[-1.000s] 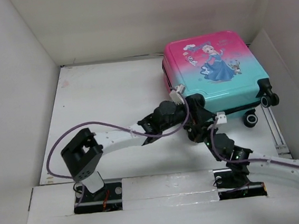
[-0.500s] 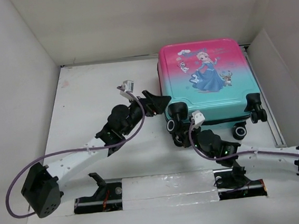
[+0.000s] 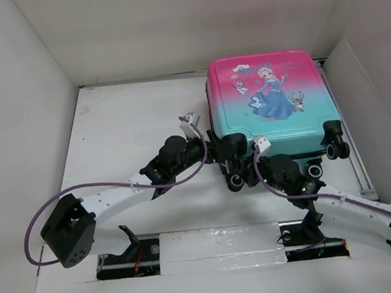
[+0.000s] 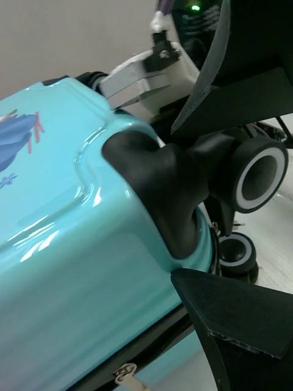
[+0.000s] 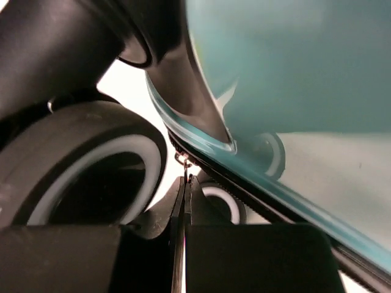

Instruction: Pack the luggage

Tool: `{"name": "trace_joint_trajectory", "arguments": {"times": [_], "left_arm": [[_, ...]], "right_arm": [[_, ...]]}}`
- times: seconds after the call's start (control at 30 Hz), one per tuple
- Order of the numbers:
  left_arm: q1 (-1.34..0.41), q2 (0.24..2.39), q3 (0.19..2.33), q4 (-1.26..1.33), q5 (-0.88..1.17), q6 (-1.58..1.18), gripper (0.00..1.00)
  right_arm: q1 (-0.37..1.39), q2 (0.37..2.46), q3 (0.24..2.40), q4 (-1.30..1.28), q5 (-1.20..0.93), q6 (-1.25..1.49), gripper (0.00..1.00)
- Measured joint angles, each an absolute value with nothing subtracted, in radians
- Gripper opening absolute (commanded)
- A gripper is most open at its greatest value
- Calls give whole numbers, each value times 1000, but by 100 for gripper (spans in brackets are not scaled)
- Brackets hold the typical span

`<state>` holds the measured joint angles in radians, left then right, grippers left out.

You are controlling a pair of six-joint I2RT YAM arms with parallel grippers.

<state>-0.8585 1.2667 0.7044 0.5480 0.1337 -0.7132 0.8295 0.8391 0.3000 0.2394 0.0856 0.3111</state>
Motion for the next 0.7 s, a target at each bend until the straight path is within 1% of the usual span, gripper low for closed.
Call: {"name": "trace_joint_trajectory", "arguments": {"times": [0.07, 0.1, 0.17, 0.23, 0.33, 0.47, 0.53, 0.57, 0.63, 0.67, 0.7], "left_arm": [[-864, 1297, 726, 554, 150, -706, 83], [-859, 1311, 733, 564, 160, -709, 85], [-850, 1345, 751, 584, 197, -719, 87], [-841, 1380, 783, 585, 241, -724, 87], [-833, 1405, 828, 549, 286, -726, 87], [-829, 1399, 822, 532, 285, -727, 85], [-829, 1395, 804, 529, 286, -732, 82], [-829, 1397, 800, 530, 289, -735, 77], [-829, 1412, 799, 537, 307, -748, 71], [-829, 1426, 799, 545, 323, -757, 67], [-829, 1441, 799, 557, 342, -768, 56]], "right_arm": [[748, 867, 333, 218, -24, 276, 0], [717, 891, 358, 206, -63, 266, 0], [674, 965, 416, 191, -106, 249, 0], [662, 1016, 452, 190, -117, 235, 0], [661, 1030, 461, 195, -118, 224, 0], [657, 1030, 461, 195, -119, 219, 0], [656, 1030, 460, 196, -121, 218, 0], [656, 1031, 461, 197, -121, 218, 0], [653, 1034, 461, 200, -127, 216, 0], [648, 1037, 461, 201, -131, 216, 0], [644, 1040, 462, 202, -140, 217, 0]]}}
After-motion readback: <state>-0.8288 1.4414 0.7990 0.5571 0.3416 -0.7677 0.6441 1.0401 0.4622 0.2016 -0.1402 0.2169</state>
